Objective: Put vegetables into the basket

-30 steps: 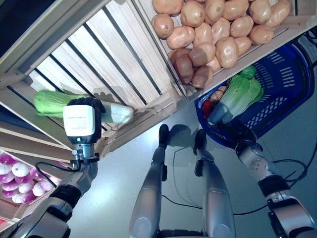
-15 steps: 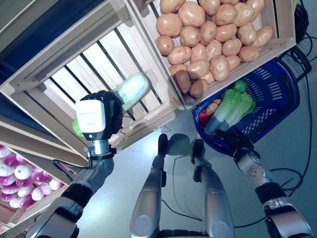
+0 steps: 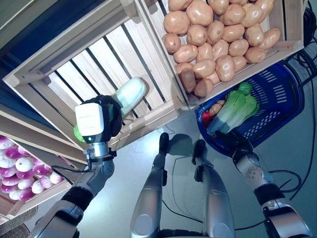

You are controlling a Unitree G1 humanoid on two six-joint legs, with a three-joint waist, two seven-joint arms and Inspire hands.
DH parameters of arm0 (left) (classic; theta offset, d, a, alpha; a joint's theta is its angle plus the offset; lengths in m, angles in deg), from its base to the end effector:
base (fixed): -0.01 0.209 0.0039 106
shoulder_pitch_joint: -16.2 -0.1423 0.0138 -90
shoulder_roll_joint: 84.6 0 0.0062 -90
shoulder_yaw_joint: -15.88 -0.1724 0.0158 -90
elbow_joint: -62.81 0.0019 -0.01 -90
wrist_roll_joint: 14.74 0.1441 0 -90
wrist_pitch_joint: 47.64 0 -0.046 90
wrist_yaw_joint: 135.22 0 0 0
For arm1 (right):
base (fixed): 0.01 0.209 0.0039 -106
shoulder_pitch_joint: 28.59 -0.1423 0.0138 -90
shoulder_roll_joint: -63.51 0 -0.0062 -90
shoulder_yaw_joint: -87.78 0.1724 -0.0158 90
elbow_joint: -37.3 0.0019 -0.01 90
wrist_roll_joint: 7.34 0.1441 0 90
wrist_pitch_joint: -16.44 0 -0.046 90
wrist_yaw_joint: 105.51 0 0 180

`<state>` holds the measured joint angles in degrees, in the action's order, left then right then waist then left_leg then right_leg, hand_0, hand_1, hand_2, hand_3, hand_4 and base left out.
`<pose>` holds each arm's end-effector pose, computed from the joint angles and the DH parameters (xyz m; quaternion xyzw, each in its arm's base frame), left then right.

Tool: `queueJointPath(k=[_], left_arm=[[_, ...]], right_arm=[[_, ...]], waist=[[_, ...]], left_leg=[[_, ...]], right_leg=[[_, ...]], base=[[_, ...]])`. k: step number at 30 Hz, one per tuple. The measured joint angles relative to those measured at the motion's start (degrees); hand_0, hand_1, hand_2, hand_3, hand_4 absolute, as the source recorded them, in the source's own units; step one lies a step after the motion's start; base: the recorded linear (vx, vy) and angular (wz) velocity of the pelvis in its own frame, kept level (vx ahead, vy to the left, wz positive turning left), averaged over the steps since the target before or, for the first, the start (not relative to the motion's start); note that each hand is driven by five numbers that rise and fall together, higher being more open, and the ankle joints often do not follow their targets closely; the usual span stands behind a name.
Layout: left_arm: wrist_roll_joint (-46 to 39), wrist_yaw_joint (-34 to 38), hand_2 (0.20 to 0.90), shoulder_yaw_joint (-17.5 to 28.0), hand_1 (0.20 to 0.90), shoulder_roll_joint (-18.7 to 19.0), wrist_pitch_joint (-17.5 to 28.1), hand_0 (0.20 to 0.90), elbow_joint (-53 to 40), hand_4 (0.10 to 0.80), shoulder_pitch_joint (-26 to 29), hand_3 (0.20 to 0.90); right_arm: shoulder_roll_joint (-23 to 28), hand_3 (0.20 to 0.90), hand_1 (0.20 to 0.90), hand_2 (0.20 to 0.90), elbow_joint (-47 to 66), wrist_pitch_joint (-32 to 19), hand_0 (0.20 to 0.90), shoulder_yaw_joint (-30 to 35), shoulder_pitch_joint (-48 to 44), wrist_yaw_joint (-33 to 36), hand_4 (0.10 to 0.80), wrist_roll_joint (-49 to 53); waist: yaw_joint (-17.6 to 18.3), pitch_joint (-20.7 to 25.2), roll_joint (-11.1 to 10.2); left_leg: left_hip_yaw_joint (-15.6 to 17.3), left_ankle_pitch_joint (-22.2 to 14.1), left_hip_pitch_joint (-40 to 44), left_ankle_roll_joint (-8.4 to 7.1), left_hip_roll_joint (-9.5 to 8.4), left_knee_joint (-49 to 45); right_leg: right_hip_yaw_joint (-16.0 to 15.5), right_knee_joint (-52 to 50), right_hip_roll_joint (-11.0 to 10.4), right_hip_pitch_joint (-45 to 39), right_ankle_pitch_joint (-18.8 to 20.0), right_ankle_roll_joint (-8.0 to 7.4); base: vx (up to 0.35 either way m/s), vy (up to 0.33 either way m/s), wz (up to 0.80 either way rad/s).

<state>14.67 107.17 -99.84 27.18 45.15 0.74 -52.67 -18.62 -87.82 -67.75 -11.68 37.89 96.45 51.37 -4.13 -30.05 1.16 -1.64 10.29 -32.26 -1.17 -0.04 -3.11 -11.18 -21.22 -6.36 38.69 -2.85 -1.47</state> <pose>0.2599 0.2273 0.0541 0.5492 -0.2568 0.2783 0.7450 0.2740 -0.2130 0.0452 0.2337 0.2042 -0.2010 0.9291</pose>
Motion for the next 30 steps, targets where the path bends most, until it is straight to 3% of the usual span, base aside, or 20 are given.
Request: queueJointPath(k=[24,27,30], left_arm=[[-0.5,-0.1,0.9,-1.02,0.9,-0.03,-4.18,0.9,-3.01,0.8,1.14,0.9],[-3.12,-4.74,0.9,-0.91,0.9,-0.14,-0.86,0.9,-5.3,0.8,1.24,0.9],[-8.89,-15.43,0.9,-1.11,0.9,-0.77,3.09,0.9,-7.73,0.8,1.22,0.9]], right_arm=[[0.46,0.9,0.9,0.9,0.07,-0.11,0.9,-0.05,-0.22,0.0,0.8,-0.01],[0.46,0.9,0.9,0.9,0.27,-0.11,0.9,-0.05,-0.26,0.0,0.8,-0.05],[0.44,0.9,0.9,0.9,0.96,-0.1,0.9,-0.04,-0.23,0.01,0.8,-0.82]], waist=[[0.01,0.0,-0.02],[-0.01,0.0,-0.02],[0.06,0.0,-0.02]], left_leg=[[0.09,0.07,-3.07,0.11,0.07,-0.44],[0.1,0.05,-3.07,0.13,0.06,-0.43],[0.17,0.02,-3.09,0.16,0.05,-0.43]], right_leg=[[0.13,-0.06,0.13,3.01,0.03,0.06],[0.12,-0.01,0.12,3.01,0.03,0.05],[0.22,0.07,0.13,3.05,0.03,0.01]], base=[[0.0,0.0,0.0],[0.0,0.0,0.0],[0.0,0.0,0.0]])
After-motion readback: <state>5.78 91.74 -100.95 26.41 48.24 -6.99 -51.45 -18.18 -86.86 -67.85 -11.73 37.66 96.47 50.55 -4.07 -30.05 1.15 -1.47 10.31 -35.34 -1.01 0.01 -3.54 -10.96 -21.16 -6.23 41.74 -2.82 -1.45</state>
